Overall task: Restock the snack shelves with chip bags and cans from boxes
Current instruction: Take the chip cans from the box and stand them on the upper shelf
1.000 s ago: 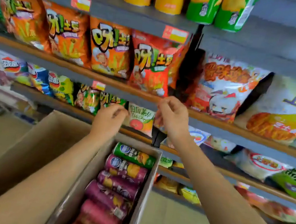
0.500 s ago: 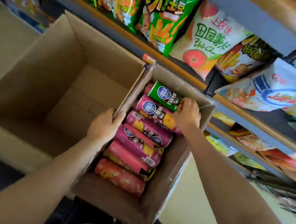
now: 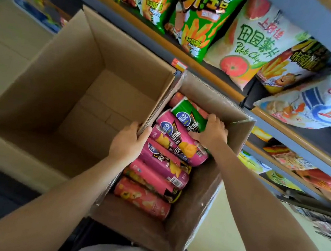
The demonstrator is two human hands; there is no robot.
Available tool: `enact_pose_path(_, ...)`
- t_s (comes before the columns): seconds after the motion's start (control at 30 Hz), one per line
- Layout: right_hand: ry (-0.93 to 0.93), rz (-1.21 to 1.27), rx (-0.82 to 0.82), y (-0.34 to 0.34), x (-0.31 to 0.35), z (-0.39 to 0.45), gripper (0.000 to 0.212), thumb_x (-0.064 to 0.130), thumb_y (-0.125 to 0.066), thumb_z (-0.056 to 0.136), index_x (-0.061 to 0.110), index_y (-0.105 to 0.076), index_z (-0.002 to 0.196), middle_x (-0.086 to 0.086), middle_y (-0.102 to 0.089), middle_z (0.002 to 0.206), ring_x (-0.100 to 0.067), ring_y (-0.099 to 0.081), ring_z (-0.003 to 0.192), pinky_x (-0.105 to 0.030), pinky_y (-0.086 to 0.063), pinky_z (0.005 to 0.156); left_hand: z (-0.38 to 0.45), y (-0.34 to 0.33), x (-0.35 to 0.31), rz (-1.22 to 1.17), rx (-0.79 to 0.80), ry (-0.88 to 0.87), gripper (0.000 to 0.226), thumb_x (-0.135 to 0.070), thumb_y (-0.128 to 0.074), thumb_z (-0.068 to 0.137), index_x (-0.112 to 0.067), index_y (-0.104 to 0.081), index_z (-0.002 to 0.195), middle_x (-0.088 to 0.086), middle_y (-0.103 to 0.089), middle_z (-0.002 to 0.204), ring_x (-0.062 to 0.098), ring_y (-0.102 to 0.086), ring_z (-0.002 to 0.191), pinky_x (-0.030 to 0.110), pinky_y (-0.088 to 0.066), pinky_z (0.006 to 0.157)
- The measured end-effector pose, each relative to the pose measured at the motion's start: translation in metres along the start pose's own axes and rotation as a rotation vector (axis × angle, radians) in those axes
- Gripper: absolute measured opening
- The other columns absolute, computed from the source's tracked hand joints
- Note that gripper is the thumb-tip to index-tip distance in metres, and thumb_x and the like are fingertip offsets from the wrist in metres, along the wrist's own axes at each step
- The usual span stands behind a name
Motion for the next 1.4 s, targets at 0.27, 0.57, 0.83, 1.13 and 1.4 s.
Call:
enact_pose_path(0.27, -0.163, 0.767, 0.102, -0.002, 0.000, -0.070, 0.034, 0.053, -0.077, 0.078, 0.028, -0.065, 0.099, 0.002, -0.072, 0.101, -0.017, -0.066, 0.091, -0.029, -0.049, 0.080, -0.016, 0.022, -0.017, -0.056, -0.194, -0.158, 0.042, -0.040, -0.054, 0.099, -0.008, -0.059, 0.125, 0.009, -0.058, 0.116, 0.027, -0.054, 0.113, 0.038, -0.044, 0.092)
enact_pose_path(0.57, 0.018, 0.989, 0.137, 0.012, 0.040, -0.116, 0.045, 0.057, -0.052, 0.094, 0.020, -0.075, 0.086, 0.000, -0.069, 0.076, -0.014, -0.065, 0.076, -0.034, -0.051, 0.074, -0.051, -0.010, -0.045, -0.983, 0.255, 0.269, 0.023, -0.030, -0.074, 0.087, -0.034, -0.063, 0.108, -0.010, -0.074, 0.104, 0.010, -0.070, 0.096, 0.031, -0.053, 0.081)
enact_pose_path(0.83, -0.137, 0.296, 0.203, -0.049, -0.016, -0.045, 0.079, 0.041, -0.076, 0.083, 0.013, -0.036, 0.144, -0.016, -0.049, 0.140, -0.038, -0.050, 0.127, -0.044, -0.045, 0.102, -0.048, -0.013, -0.038, -0.946, 0.232, 0.273, 0.035, -0.029, -0.080, 0.082, -0.038, -0.060, 0.110, -0.013, -0.073, 0.102, 0.008, -0.070, 0.091, 0.026, -0.051, 0.070)
enact_pose_path(1.13, -0.197, 0.853, 0.302, -0.054, 0.006, -0.091, 0.062, 0.051, -0.082, 0.055, 0.019, -0.074, 0.108, -0.002, -0.076, 0.106, -0.023, -0.071, 0.098, -0.042, -0.055, 0.094, -0.048, 0.002, -0.039, -0.930, 0.228, 0.290, 0.034, -0.042, -0.078, 0.082, -0.042, -0.059, 0.110, -0.012, -0.072, 0.107, 0.012, -0.069, 0.098, 0.035, -0.052, 0.084)
enact_pose_path(1.4, 0.087, 1.331, -0.047, 0.135, 0.001, -0.169, 0.030, 0.046, -0.074, 0.080, 0.025, -0.068, 0.101, 0.006, -0.073, 0.092, -0.012, -0.067, 0.085, -0.031, -0.052, 0.079, -0.063, 0.076, -0.165, -0.976, 0.154, -0.012, 0.019, -0.014, -0.061, 0.093, -0.029, -0.061, 0.104, -0.001, -0.070, 0.094, 0.006, -0.068, 0.070, 0.022, -0.054, 0.063)
Point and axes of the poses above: each hand's wrist, its own z-axis towards the middle knuckle, its own y-axis out of the back of the hand, x = y × z, the point moved 6 cm from there along z, towards the middle knuckle
